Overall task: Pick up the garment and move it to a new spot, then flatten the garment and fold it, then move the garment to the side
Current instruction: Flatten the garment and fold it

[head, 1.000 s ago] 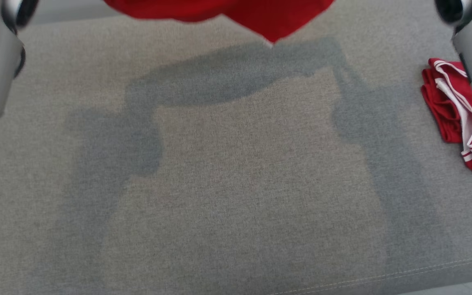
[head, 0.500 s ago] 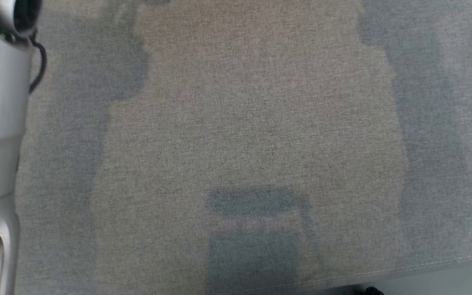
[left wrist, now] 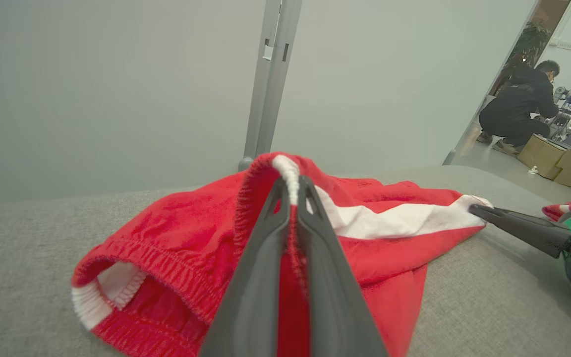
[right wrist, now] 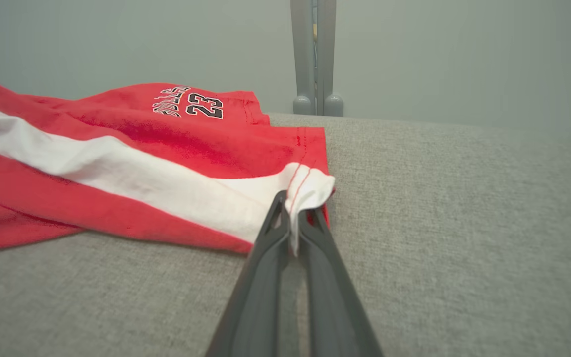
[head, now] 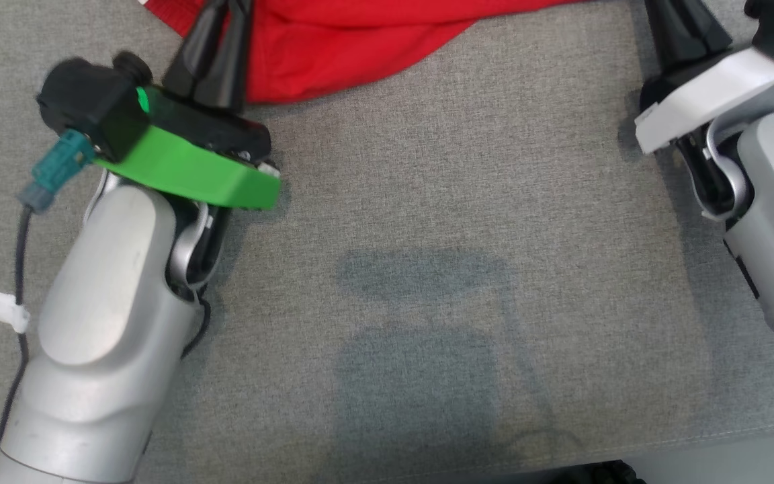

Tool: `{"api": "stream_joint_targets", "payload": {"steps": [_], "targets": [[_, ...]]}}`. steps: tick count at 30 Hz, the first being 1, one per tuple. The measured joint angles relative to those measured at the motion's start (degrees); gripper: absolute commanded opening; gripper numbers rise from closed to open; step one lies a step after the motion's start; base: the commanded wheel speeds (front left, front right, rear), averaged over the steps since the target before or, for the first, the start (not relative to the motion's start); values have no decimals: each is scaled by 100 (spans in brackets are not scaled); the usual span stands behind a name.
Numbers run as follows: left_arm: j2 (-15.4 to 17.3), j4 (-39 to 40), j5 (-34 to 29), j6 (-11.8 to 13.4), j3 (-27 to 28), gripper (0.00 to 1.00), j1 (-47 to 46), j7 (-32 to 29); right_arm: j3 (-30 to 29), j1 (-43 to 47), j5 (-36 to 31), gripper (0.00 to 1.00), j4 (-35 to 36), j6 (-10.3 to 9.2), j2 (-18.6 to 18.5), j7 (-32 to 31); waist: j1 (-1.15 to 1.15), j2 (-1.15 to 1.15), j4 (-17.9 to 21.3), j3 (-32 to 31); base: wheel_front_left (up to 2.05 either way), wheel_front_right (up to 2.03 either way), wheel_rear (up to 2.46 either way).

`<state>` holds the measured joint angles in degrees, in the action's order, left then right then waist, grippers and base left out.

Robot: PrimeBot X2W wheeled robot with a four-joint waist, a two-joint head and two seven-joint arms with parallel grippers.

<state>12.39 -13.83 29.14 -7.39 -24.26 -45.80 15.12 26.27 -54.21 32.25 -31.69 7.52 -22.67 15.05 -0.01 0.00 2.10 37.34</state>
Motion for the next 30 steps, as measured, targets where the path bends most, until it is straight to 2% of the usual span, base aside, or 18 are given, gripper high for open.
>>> {"api": "stream_joint_targets", "payload": {"steps": [5,10,23,30], "targets": [[-180,53,47,0,53,0,554,0,201,569,352,0,309,0,-172,0,1,0,-4,-186,0,0,0],[-350,85,57,0,136,0,1160,0,226,1069,553,0,595,0,-180,0,1,0,-29,-411,0,0,0],[-423,76,252,-1,292,0,2629,0,-97,2363,768,0,601,0,-246,0,1,0,-148,-1336,0,0,0],[-448,-21,309,-2,319,0,3298,0,-35,2832,977,0,597,2,-307,0,1,0,-215,-1939,0,0,0]]}}
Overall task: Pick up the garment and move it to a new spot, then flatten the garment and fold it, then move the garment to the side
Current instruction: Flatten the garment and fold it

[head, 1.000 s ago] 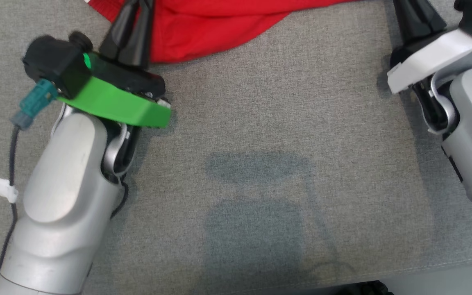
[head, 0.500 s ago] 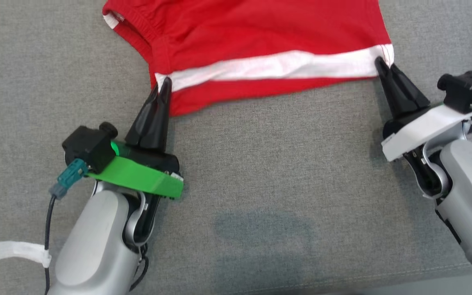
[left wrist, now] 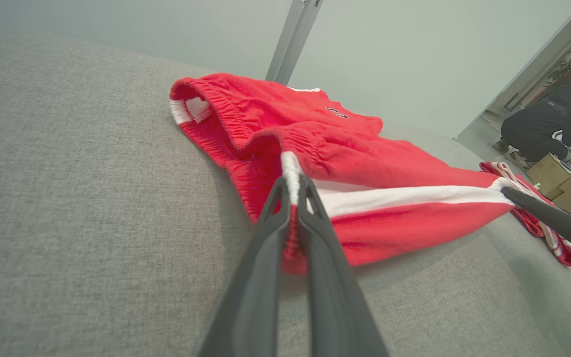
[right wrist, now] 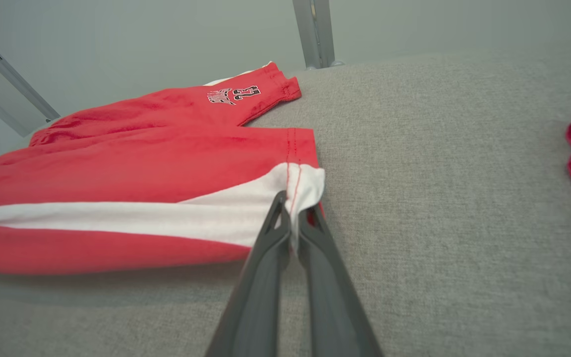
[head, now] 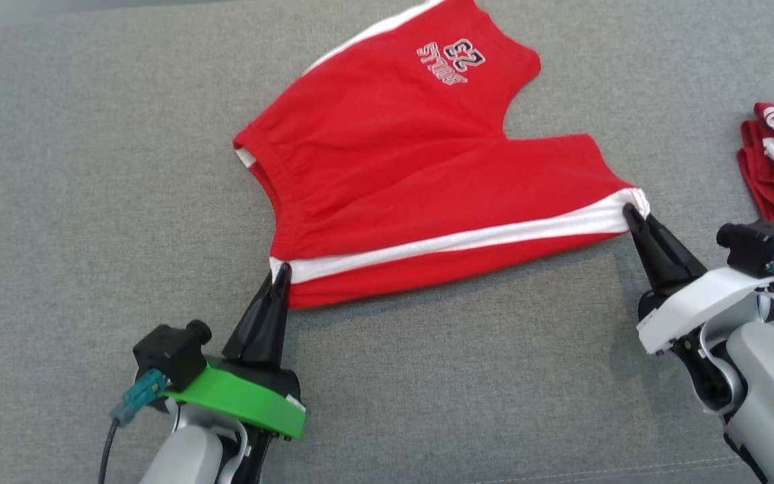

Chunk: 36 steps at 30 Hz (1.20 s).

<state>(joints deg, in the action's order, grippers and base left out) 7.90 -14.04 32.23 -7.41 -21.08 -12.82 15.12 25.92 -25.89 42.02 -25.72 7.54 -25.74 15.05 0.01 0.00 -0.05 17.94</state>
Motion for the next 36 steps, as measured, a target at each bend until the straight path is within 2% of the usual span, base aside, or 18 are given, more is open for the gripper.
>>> {"api": "stream_joint_targets", "payload": {"steps": [15,24,29,36], "targets": [[-15,-73,52,-13,-186,0,1393,0,567,1125,334,0,119,-1,-1,0,0,0,30,-1406,0,0,0],[-19,119,52,-13,-215,0,1717,0,437,1595,421,0,272,-1,-120,0,0,0,15,-1868,0,0,0],[-65,310,70,-13,-210,0,1535,0,390,1221,330,0,214,-1,-202,-1,0,0,-123,-1807,0,0,0],[-278,328,189,-13,-291,0,736,0,436,-13,154,0,-269,-1,-244,-392,0,0,-356,-1374,0,0,0]]}}
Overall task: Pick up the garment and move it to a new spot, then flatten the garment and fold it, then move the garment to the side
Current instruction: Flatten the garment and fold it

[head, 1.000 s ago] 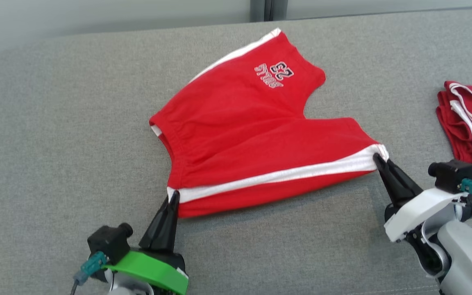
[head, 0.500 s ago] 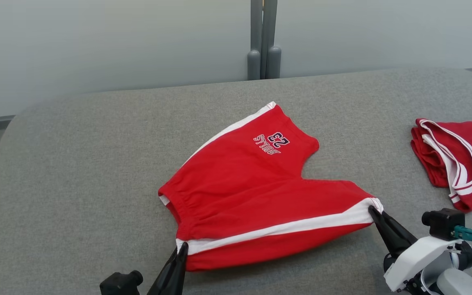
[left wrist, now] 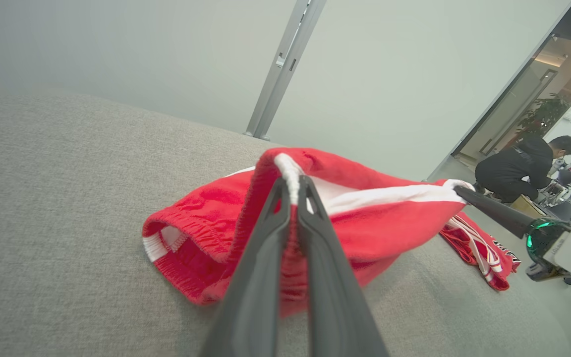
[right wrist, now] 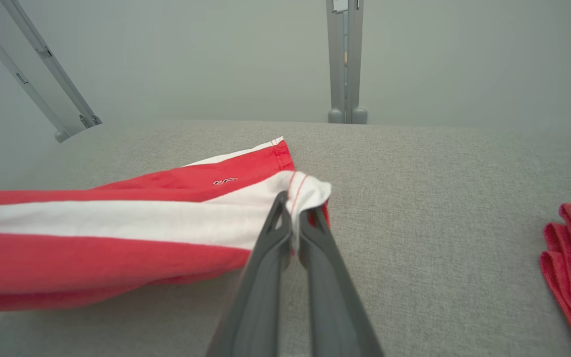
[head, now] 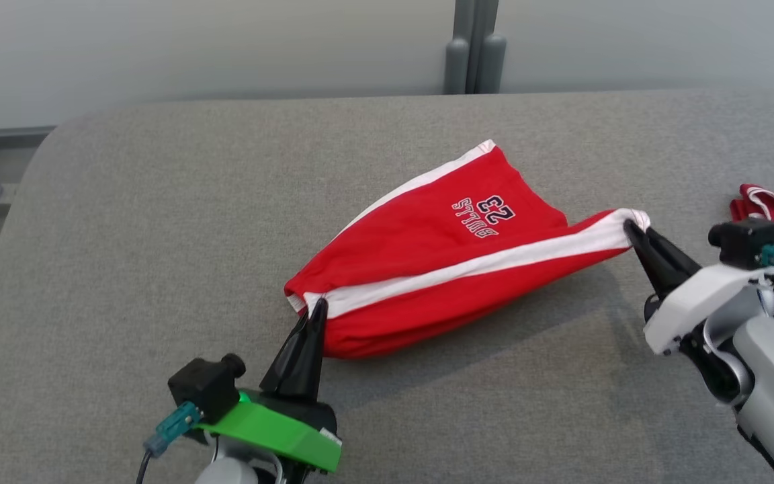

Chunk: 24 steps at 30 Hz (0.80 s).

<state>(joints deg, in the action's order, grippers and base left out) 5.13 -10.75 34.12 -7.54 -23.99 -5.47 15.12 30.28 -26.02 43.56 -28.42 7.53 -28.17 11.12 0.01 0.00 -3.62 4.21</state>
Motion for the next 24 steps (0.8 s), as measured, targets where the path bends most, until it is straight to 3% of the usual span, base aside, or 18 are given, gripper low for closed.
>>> {"api": "stream_joint_targets", "payload": {"steps": [13,24], "targets": [[-213,-330,371,0,-188,0,-1174,0,430,-1620,-143,0,-965,0,29,-558,0,0,-602,980,0,0,0],[-222,-255,673,0,-394,0,-1686,0,678,-2614,-186,0,-1458,0,-8,-498,-1,0,-937,1712,0,0,0]]}}
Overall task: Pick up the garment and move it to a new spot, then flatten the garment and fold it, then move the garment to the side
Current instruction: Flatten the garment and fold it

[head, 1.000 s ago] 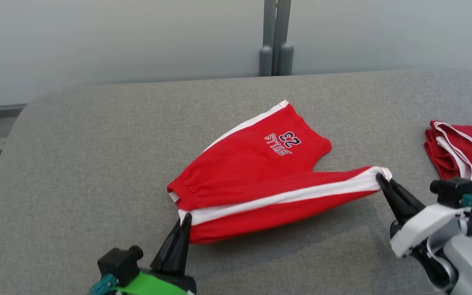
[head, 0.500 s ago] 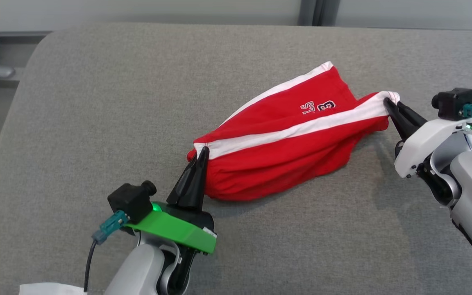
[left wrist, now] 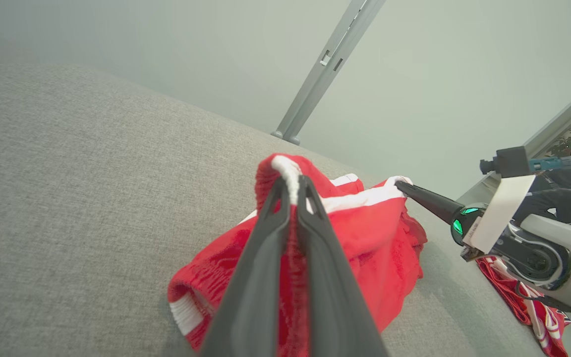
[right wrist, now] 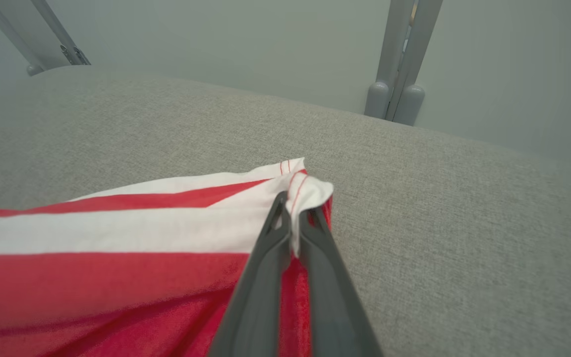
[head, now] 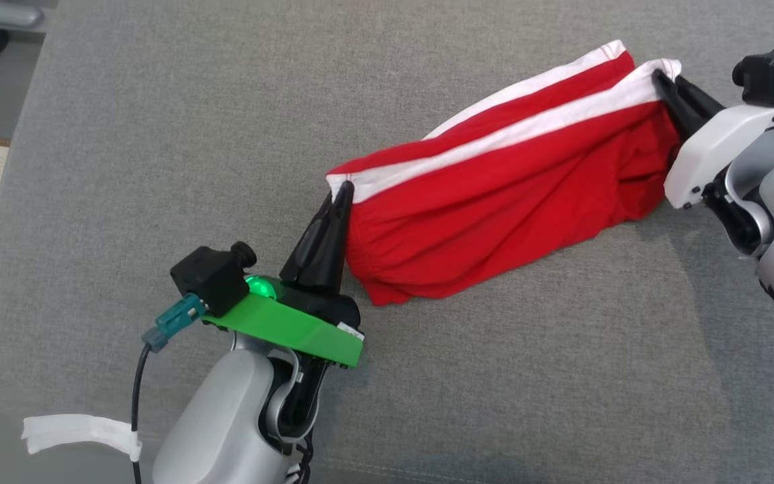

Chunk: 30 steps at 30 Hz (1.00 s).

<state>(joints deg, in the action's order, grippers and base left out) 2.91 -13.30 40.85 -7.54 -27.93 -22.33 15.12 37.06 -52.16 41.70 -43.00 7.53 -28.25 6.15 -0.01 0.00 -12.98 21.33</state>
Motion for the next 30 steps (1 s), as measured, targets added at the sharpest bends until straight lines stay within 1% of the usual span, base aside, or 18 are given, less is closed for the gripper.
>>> {"api": "stream_joint_targets", "payload": {"steps": [3,6,13,17,18,19,20,21,22,23,24,25,30], "targets": [[0,34,-22,0,165,0,-76,0,19,-249,-47,0,-134,0,7,138,0,0,-76,157,0,0,0],[0,30,-58,0,181,0,-83,0,60,-419,-109,0,-311,0,67,255,0,0,-143,273,0,0,0],[-2,-48,-60,0,-75,0,-135,0,244,-707,-152,0,-643,0,214,305,0,0,-212,401,0,0,0],[-3,-213,-13,0,-115,0,-210,0,349,-861,-158,0,-783,0,259,341,0,0,-207,460,0,0,0],[-2,-236,-10,0,-111,0,-222,0,377,-884,-159,3,-822,0,270,354,0,0,-204,475,0,0,0],[-3,-280,-10,0,-112,0,-248,0,394,-915,-159,18,-859,0,283,356,0,0,-201,490,0,0,0],[-3,-323,-10,0,-107,0,-273,0,407,-944,-158,25,-887,0,296,375,0,0,-198,505,0,0,0],[-3,-339,-10,0,-92,0,-296,0,411,-972,-157,90,-928,0,314,402,0,0,-192,517,0,0,0],[-3,-353,-18,0,-58,4,-310,0,411,-994,-149,100,-969,0,337,424,0,0,-183,526,0,0,0],[-3,-370,-27,0,-3,30,-315,0,416,-1015,-148,100,-1011,0,355,445,0,0,-173,533,0,0,0],[-3,-380,-55,0,57,64,-316,0,419,-1028,-143,100,-1048,0,369,474,0,0,-161,537,0,0,0],[-2,-388,-108,0,110,100,-319,0,430,-1030,-138,100,-1082,0,380,502,0,0,-148,536,0,0,0],[-5,-492,-275,0,293,100,-313,0,432,-1029,-143,100,-1237,0,389,712,0,0,-86,470,0,0,0]]}}
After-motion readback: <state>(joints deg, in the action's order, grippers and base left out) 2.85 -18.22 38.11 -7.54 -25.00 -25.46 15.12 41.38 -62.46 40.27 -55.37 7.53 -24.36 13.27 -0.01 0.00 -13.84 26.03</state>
